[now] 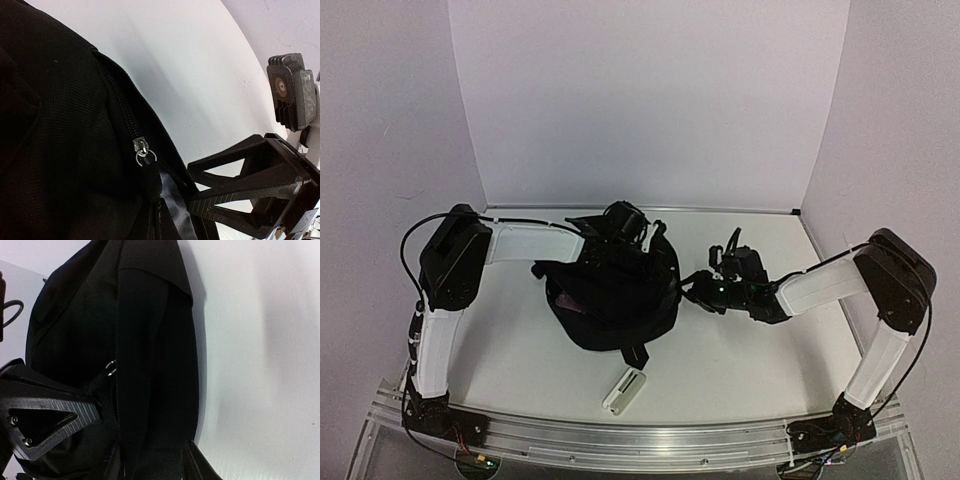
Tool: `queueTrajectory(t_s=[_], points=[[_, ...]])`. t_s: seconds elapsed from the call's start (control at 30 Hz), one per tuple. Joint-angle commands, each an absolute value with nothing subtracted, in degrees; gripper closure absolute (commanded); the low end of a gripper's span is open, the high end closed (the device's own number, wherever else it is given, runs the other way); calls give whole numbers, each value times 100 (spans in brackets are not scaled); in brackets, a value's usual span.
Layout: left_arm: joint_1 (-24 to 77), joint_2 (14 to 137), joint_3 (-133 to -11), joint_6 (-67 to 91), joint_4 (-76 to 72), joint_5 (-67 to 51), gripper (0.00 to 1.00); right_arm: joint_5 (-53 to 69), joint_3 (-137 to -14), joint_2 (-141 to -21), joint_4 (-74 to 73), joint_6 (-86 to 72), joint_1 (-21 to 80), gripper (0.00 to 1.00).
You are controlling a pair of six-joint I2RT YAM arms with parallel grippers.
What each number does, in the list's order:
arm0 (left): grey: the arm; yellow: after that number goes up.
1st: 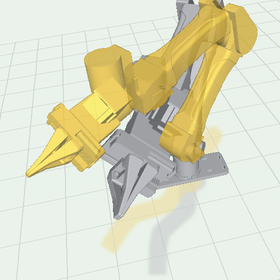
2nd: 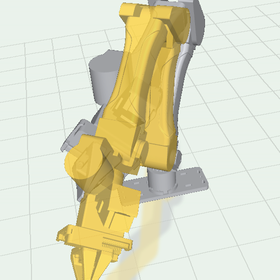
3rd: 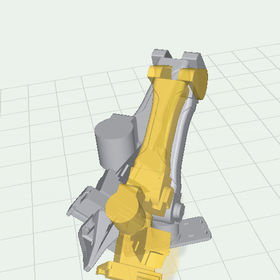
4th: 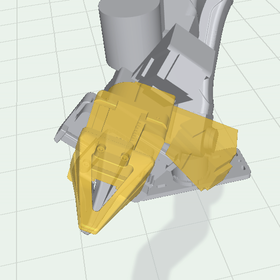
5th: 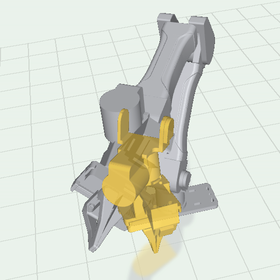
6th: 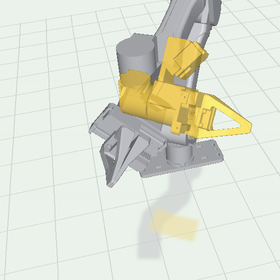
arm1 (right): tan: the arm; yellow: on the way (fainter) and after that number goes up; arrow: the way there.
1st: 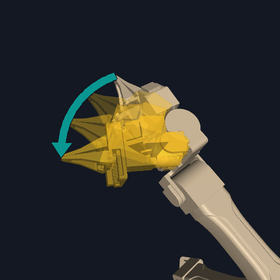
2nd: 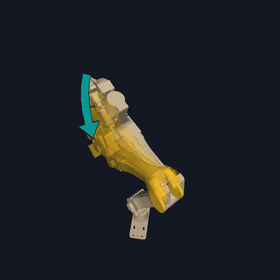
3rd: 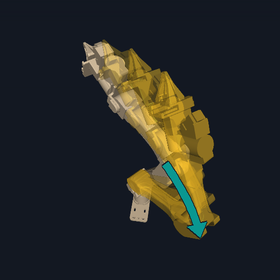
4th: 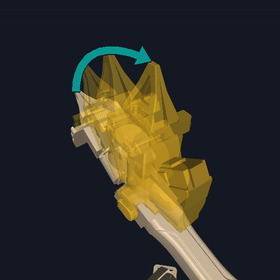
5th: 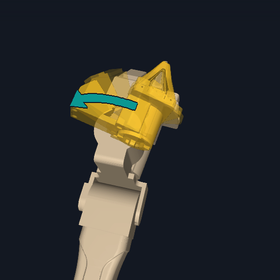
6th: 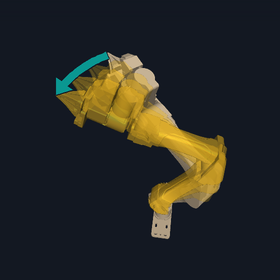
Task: Pack the student bag
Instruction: Zip the student bag at the center of the board.
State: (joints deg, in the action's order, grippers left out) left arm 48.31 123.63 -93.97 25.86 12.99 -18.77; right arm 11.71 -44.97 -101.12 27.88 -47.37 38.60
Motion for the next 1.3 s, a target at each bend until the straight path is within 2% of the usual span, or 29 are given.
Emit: queueTrajectory(t_s=[0.0,0.27,0.47,0.63,0.77,0.87,1.03,1.27], points=[[4808,11998,-9315,2690,1282,-2326,100,1082,-4926,-9912,2472,-4431,3790,53],[4814,11837,-9065,2803,1299,-2357,100,1367,-5258,-10058,2447,-4246,3523,43],[4817,11820,-9044,2837,1269,-2511,100,1461,-5840,-10562,2059,-3924,3487,45],[4816,11799,-9045,2831,1287,-2593,100,1509,-6233,-10922,1877,-3754,3483,62],[4816,11734,-8998,2830,1310,-2720,100,1449,-6426,-11087,1864,-3803,3481,88],[4825,11600,-8896,2853,1352,-2786,100,1189,-6488,-11133,1850,-3913,3483,100],[4825,11353,-8652,2954,1422,-3223,100,487,-6579,-11150,1697,-4109,3477,100],[4859,10980,-8187,3102,1466,-3857,100,171,-6786,-11275,1637,-4314,3457,100]])
